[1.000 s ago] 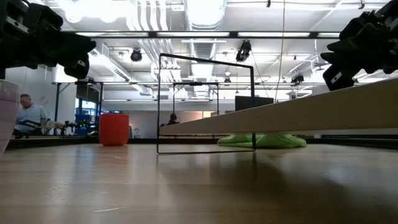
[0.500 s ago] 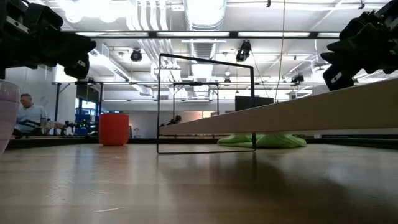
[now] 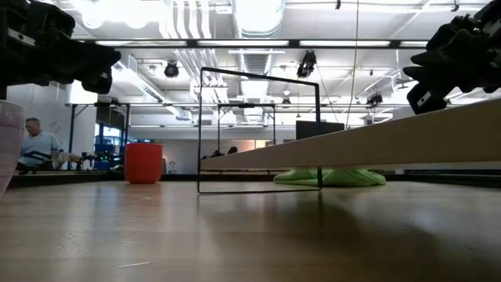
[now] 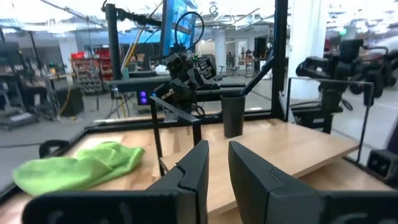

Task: Stack small to large cups/mugs on shelf
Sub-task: Put the black cup on the shelf

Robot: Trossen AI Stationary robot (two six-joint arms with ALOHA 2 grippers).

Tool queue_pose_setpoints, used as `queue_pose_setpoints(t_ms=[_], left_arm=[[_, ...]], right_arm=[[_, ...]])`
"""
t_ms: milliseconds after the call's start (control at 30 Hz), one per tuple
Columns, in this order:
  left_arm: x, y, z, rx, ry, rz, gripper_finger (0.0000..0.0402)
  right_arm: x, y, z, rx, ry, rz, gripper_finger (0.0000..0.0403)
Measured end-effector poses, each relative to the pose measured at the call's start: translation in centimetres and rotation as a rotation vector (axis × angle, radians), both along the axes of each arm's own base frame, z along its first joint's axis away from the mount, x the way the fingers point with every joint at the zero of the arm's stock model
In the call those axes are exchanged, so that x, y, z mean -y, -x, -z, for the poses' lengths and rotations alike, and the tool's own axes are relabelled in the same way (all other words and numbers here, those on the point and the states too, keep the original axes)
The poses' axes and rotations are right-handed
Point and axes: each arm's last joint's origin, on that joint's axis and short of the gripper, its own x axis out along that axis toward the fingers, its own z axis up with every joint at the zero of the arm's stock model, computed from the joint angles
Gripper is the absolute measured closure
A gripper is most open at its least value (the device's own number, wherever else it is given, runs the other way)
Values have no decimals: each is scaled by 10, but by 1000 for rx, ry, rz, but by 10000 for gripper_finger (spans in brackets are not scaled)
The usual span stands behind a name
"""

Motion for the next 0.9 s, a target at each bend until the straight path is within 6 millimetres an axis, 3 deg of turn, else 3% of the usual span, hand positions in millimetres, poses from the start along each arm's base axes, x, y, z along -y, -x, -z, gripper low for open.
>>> queue_pose_setpoints(t_ms=[67, 200, 333, 567, 667, 800, 900], left_arm=[[0, 0, 0, 0, 2, 0, 353], [0, 0, 0, 0, 2, -3, 353], [0, 0, 0, 0, 6, -7, 353], [0, 0, 0, -5, 82, -4, 353], [0, 0, -2, 11, 79, -4, 353], [0, 0, -6, 41, 76, -3, 353], [0, 1, -15, 44, 105, -1, 353]], right_arm=[[0, 0, 0, 7, 35, 3, 328], [1, 0, 0, 55, 319, 42, 328], [2, 0, 0, 78, 452, 40, 328], [3, 0, -1, 79, 461, 90, 328], [3, -1, -2, 60, 289, 104, 328], [4, 0, -12, 157, 238, 149, 328], [3, 3, -30, 329, 240, 152, 328]])
